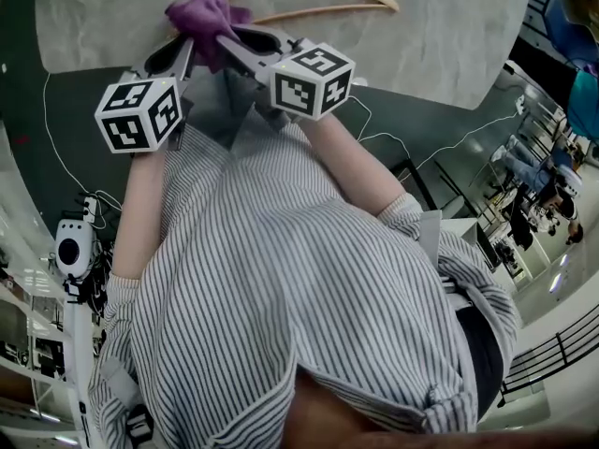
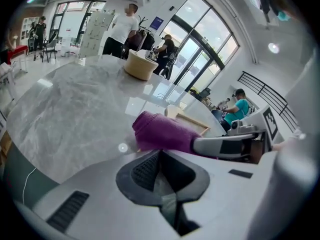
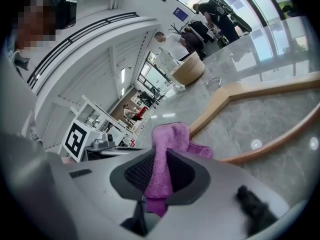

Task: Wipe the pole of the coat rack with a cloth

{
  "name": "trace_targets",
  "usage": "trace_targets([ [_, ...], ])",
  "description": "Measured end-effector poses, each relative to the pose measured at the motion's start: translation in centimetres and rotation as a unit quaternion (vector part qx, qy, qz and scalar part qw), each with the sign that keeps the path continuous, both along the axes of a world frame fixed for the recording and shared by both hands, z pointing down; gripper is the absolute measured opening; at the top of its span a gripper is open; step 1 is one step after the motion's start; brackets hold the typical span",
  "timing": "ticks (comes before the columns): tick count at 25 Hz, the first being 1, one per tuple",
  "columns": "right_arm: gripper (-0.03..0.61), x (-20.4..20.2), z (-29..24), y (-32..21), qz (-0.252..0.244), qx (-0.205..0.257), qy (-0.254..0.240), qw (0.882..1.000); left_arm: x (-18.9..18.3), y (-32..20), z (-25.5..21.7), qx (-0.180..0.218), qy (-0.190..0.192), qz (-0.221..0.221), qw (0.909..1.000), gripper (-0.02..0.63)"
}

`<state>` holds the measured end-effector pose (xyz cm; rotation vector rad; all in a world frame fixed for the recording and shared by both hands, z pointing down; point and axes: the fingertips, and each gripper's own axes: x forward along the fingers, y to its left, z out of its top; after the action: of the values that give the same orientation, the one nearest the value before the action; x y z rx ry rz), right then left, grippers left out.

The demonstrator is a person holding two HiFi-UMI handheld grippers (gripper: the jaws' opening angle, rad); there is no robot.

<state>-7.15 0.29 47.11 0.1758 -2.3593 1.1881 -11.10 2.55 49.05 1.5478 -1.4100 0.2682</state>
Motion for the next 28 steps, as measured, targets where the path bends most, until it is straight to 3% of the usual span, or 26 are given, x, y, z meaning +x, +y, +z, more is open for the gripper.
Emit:
trace_targets([
  [13, 0.066, 3.6, 0.2, -3.2, 0.099, 0.003, 0.015, 0.995, 2.9, -3.6, -0.5, 0.004, 0.018, 0.084, 0.9963, 0.02],
  [28, 0.067, 8.4, 0.3, -6.9, 0.189, 0.017, 0.029, 0.981, 7.4, -7.8, -0.6, 0.014, 0.025, 0.178, 0.9837, 0.02],
])
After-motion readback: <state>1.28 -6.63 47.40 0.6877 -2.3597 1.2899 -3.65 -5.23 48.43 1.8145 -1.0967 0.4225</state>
